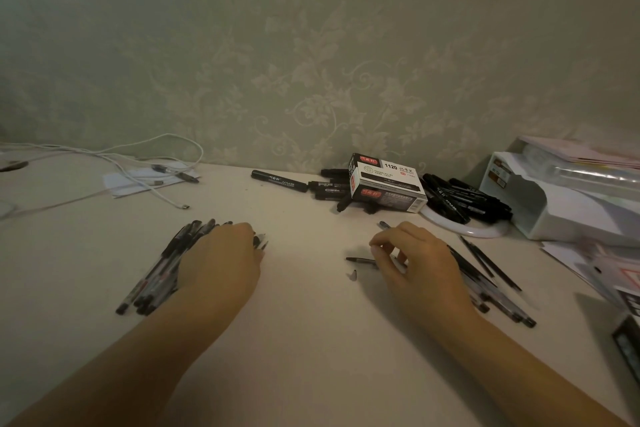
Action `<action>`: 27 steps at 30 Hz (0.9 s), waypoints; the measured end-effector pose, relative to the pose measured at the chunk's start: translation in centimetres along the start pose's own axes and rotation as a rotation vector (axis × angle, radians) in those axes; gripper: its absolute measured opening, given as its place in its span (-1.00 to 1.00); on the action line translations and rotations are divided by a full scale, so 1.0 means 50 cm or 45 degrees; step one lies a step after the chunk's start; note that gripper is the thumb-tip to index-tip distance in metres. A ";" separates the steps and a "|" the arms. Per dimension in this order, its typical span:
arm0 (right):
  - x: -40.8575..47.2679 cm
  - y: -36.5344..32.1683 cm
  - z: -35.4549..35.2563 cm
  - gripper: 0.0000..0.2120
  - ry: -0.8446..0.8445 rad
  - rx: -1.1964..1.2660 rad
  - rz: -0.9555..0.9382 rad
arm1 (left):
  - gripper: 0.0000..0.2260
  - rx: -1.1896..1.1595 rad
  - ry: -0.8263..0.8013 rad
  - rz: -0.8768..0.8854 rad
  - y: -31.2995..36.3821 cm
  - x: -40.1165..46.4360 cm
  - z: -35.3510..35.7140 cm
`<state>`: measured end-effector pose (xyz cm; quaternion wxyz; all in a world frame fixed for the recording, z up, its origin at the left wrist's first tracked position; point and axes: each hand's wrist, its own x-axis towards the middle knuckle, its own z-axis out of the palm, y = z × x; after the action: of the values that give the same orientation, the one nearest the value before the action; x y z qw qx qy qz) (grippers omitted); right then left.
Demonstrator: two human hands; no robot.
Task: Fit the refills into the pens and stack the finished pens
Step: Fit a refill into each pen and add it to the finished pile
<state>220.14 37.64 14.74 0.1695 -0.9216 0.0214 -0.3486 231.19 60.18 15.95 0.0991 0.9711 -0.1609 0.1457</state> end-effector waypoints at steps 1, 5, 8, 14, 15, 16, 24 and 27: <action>0.000 0.000 0.000 -0.93 0.002 0.004 0.001 | -0.84 0.012 0.003 0.000 0.000 0.001 0.002; -0.001 0.001 0.001 -0.94 -0.012 0.010 0.005 | -0.83 -0.027 0.003 0.030 -0.001 -0.001 0.005; 0.000 0.001 0.001 -0.93 -0.008 0.011 0.012 | -0.77 -0.061 0.052 0.043 -0.005 -0.003 0.004; 0.000 -0.001 -0.001 -0.93 -0.018 0.020 -0.008 | -0.63 -0.275 -0.058 0.150 0.020 -0.020 -0.011; -0.001 -0.001 -0.002 -0.93 -0.017 0.020 -0.011 | -0.63 -0.280 -0.113 0.188 0.029 -0.026 -0.012; -0.001 -0.002 -0.003 -0.93 -0.013 0.020 -0.013 | -0.64 -0.266 -0.171 0.216 0.036 -0.032 -0.011; 0.001 -0.006 -0.004 -0.93 -0.035 0.028 -0.018 | -0.73 -0.166 -0.294 0.253 0.051 -0.034 -0.006; 0.001 -0.010 -0.006 -0.93 -0.031 0.017 -0.015 | -0.72 -0.126 -0.288 0.276 0.054 -0.037 -0.007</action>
<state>219.97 38.02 15.15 0.1738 -0.9247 0.0114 -0.3384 228.51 58.27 16.08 0.1118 0.9522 -0.2818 0.0371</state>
